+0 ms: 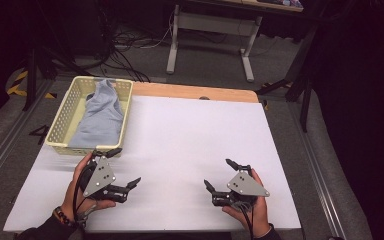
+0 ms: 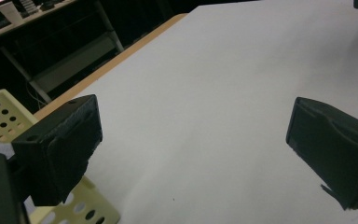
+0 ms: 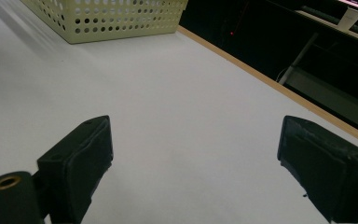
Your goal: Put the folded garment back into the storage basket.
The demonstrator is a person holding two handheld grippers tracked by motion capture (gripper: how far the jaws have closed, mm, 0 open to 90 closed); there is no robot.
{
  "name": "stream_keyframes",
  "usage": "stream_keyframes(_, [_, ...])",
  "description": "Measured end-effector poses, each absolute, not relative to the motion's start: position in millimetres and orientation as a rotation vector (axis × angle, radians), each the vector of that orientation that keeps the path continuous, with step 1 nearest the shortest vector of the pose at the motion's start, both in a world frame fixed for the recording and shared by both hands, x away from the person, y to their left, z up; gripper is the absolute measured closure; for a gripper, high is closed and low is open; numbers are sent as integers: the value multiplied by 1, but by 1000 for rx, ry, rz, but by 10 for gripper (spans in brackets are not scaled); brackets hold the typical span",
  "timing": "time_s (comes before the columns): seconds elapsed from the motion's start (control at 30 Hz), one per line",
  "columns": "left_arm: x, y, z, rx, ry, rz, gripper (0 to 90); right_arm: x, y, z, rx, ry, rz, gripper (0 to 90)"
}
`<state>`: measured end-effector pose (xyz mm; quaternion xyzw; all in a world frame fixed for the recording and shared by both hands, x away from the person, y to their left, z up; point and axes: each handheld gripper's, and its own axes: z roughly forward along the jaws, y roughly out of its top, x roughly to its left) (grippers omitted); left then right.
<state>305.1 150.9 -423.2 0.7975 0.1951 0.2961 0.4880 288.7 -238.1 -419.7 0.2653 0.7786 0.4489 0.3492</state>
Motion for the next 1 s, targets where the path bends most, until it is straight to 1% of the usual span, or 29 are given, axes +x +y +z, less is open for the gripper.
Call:
stream_keyframes(0.17, [301,156,-435,1964,502,742,47,286,-242,-425,701,2023,1154,110])
stream_keyframes(0.3, [298,160,-445,1998,515,727,54,284,-244,-429,708,2027,1146,108])
stream_keyframes(0.47, [291,164,-453,1996,533,704,57,283,-243,-431,687,2034,1127,105])
stream_keyframes(0.73, [285,166,-455,1987,537,673,56,282,-242,-434,693,2032,1143,101])
stream_keyframes(0.8, [286,167,-455,1976,542,648,56,281,-241,-433,696,2028,1140,101])
stream_keyframes(1.0, [286,168,-454,1979,539,651,57,282,-242,-433,702,2024,1144,101])
